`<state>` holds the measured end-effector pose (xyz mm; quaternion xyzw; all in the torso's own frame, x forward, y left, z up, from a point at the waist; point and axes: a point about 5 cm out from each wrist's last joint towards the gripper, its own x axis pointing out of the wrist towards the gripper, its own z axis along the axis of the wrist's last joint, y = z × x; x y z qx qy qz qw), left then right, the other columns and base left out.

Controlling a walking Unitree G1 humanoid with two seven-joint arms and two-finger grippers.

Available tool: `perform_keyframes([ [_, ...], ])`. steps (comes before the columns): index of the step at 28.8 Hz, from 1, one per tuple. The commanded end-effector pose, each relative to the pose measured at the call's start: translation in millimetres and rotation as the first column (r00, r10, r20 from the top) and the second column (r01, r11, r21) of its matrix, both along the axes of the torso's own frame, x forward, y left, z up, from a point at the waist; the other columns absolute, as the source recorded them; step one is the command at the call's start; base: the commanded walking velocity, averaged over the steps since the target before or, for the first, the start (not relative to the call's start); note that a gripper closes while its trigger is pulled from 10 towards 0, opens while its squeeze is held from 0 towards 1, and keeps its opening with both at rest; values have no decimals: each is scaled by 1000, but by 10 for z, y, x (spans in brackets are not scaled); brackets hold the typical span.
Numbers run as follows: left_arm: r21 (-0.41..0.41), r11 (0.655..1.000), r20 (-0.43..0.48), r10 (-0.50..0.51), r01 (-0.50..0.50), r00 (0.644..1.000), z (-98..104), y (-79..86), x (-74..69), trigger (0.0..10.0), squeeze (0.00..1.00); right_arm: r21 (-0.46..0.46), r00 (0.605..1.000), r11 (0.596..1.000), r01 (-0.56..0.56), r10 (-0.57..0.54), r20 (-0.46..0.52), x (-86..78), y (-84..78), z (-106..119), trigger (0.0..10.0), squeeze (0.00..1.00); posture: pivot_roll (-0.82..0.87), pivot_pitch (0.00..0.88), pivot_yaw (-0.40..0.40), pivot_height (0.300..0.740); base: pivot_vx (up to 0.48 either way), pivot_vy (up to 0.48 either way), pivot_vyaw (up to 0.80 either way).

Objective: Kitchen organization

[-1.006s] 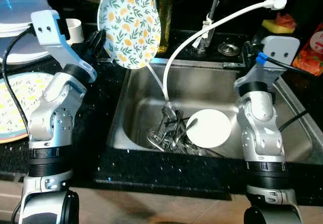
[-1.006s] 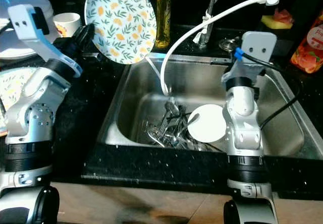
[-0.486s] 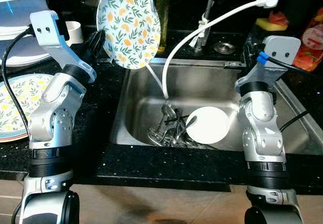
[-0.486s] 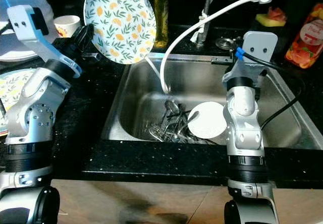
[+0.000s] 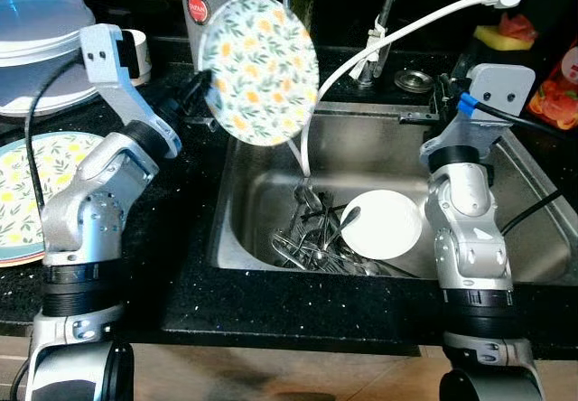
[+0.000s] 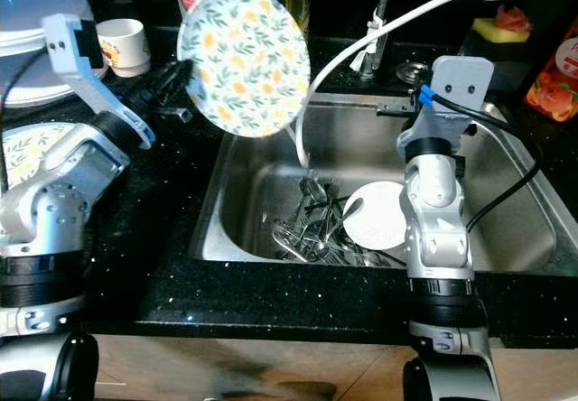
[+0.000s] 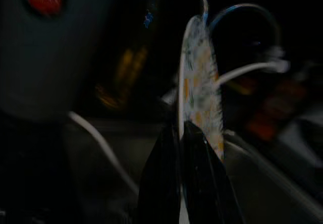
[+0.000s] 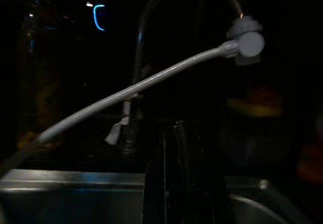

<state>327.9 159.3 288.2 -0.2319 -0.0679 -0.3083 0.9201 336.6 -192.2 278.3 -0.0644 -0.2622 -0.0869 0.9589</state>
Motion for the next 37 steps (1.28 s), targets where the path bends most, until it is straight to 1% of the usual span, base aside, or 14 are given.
perform_keyframes([
  [1, -3, 996, -28, -93, 93, 995, 47, -85, -133, 10000, 0, -46, 999, 999, 21, -19, 33, -43, -29, 81, 10000, 0, 123, 61, -16, 740, 0, 0, 0],
  [6, -38, 999, -70, 12, -14, 997, 113, -99, -8, 10000, 0, -75, 995, 997, 5, 2, 95, -77, -51, 214, 10000, 0, 132, 62, -19, 740, 0, 0, 0],
  [9, -15, 992, 63, -121, 122, 991, 229, -223, -126, 10000, 0, -84, 990, 996, -10, 22, 142, -102, -22, 302, 10000, 0, 125, 56, -15, 740, 0, 0, 0],
  [13, 115, 991, -213, -42, 67, 976, -144, -424, 76, 10000, 0, -116, 988, 993, -5, 23, 156, -111, -3, 330, 10000, 0, 131, 62, -25, 740, 0, 0, 0],
  [16, 79, 991, -268, -84, 108, 960, -266, -640, 249, 10000, 0, -146, 987, 989, -2, 25, 157, -102, 5, 358, 10000, 0, 121, 60, -20, 740, 0, 0, 0],
  [20, 118, 986, -336, -72, 118, 939, -433, -892, 425, 10000, 0, -179, 997, 984, 9, 5, 78, -14, -42, 300, 10000, 0, 103, 68, -11, 740, 0, 0, 0],
  [23, 117, 983, -382, -88, 142, 920, -543, -1085, 540, 10000, 0, -69, 1000, 998, -10, 11, 12, 38, -150, 236, 10000, 0, 86, 84, -3, 740, 0, 0, 0],
  [28, 154, 979, -390, -65, 135, 918, -567, -1115, 568, 10000, 0, -60, 1000, 998, 0, 1, 16, 27, -175, 235, 10000, 0, 82, 88, 4, 740, 0, 0, 0],
  [29, 164, 977, -394, -64, 139, 917, -575, -1126, 569, 10000, 90, -58, 1000, 998, 2, -1, 17, 22, -176, 229, 10000, 0, 85, 93, 9, 740, 0, 0, 0],
  [30, 182, 973, -410, -55, 141, 911, -619, -1137, 576, 10000, 690, -55, 1000, 998, 3, -2, 14, 21, -176, 214, 10000, 0, 85, 94, 9, 740, 0, 0, 0],
  [32, 194, 971, -422, -48, 141, 906, -650, -1143, 581, 10000, 690, -52, 1000, 999, 2, -1, 12, 20, -175, 204, 10000, 0, 86, 95, 8, 740, 0, 0, 0],
  [33, 199, 967, -427, -62, 161, 902, -687, -1161, 569, 10000, 1000, -49, 1000, 999, 1, -1, 9, 22, -171, 191, 10000, 0, 88, 96, 8, 740, 0, 0, 0],
  [35, 199, 965, -417, -77, 174, 906, -710, -1177, 570, 10000, 1000, -45, 1000, 999, -2, 3, 5, 29, -159, 175, 10000, 0, 86, 95, 6, 740, 0, 0, 0],
  [37, 114, 971, -379, -151, 208, 913, -579, -1167, 546, 10000, 1000, -43, 1000, 999, -6, 6, 5, 35, -151, 170, 10000, 0, 86, 88, 5, 740, 0, 0, 0],
])
